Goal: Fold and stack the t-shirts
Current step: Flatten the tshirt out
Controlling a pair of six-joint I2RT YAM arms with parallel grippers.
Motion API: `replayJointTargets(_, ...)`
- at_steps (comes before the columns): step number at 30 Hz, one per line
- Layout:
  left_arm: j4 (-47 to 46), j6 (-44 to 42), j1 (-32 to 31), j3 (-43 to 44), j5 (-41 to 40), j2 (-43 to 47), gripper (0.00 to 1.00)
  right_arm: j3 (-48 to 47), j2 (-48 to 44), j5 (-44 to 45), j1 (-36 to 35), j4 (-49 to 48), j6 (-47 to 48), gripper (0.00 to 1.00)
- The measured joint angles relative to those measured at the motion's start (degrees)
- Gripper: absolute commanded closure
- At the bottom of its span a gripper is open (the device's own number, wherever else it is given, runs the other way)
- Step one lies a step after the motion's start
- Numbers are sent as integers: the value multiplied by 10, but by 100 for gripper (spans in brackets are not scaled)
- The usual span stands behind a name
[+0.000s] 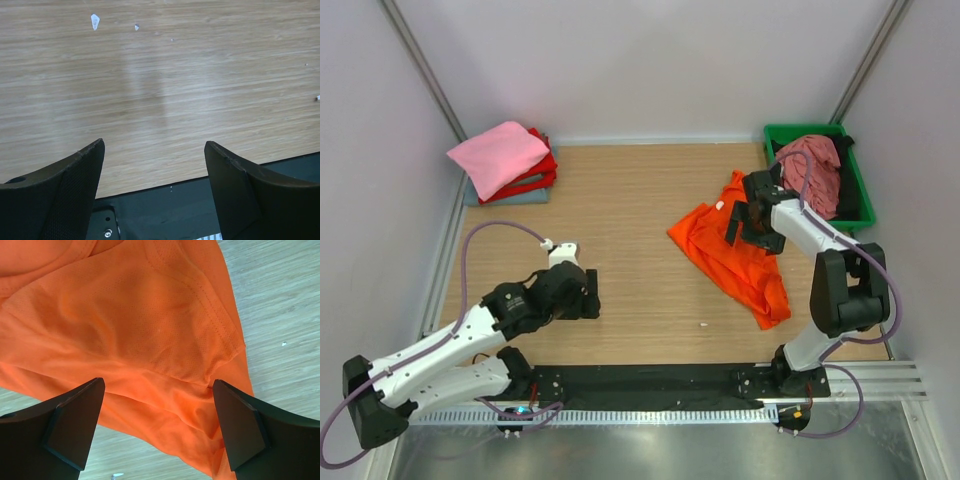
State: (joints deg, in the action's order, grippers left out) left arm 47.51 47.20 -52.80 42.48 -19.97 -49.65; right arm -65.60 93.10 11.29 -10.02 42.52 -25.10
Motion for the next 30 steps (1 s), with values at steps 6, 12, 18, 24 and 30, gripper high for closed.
replayJointTargets(6, -3, 4, 0, 0, 1, 24, 18, -12, 38, 12, 4, -9, 10, 5)
replayJointTargets(12, -3, 4, 0, 0, 1, 21, 19, -54, 91, -3, 41, -35, 23, 11)
replayJointTargets(18, -4, 4, 0, 0, 1, 16, 18, -104, 100, -31, 88, -59, 24, 20)
replayJointTargets(24, -5, 4, 0, 0, 1, -1, 19, -125, 124, -59, 96, -87, 23, 29)
replayJointTargets(30, -5, 4, 0, 0, 0, -3, 19, -106, 141, -76, 94, -92, 23, 37)
